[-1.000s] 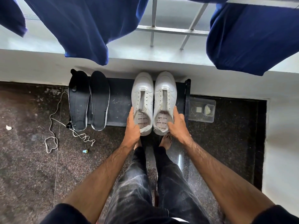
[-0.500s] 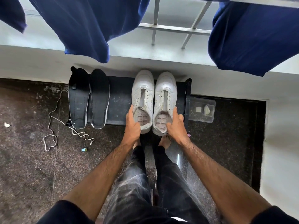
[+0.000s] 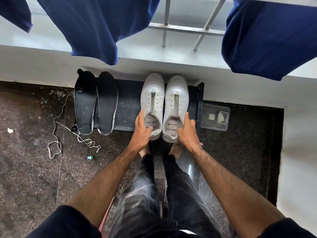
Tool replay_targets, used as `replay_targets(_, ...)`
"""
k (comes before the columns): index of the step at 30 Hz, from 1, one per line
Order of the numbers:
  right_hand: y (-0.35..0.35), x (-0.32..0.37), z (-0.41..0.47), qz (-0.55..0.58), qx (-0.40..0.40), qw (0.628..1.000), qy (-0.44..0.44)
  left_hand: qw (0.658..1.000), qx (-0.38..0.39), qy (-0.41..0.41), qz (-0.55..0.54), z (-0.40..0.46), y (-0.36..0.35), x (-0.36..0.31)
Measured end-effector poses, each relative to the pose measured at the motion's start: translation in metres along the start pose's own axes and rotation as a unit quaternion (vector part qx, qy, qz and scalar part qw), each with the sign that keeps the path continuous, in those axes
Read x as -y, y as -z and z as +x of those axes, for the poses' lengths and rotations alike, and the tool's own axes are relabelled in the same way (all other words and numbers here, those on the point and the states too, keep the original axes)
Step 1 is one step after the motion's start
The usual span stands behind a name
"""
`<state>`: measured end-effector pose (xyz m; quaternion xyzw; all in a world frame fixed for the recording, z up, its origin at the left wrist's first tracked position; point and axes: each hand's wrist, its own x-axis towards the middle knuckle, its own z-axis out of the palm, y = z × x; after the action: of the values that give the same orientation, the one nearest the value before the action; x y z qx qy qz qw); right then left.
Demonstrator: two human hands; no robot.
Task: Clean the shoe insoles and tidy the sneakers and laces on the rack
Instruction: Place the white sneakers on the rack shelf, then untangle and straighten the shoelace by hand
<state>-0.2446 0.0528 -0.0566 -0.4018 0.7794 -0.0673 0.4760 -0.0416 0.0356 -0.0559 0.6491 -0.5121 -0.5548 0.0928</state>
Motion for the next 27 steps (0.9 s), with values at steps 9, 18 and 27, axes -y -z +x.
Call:
replay_targets(9, 0.031, 0.008, -0.028, -0.177, -0.042, 0.974, 0.137, 0.965, -0.02, -0.069, 0.252, -0.023, 0.017, 0.0)
replay_targets(18, 0.04, 0.053, -0.069, -0.401, -0.003, 0.837, 0.372, 0.903, -0.025, -0.063, 0.425, -0.104, 0.04, -0.002)
replay_targets(27, -0.073, 0.12, -0.131, -0.415, 0.092, 0.769, 0.478, 0.931, -0.106, 0.006, 0.35, -0.2, 0.103, 0.084)
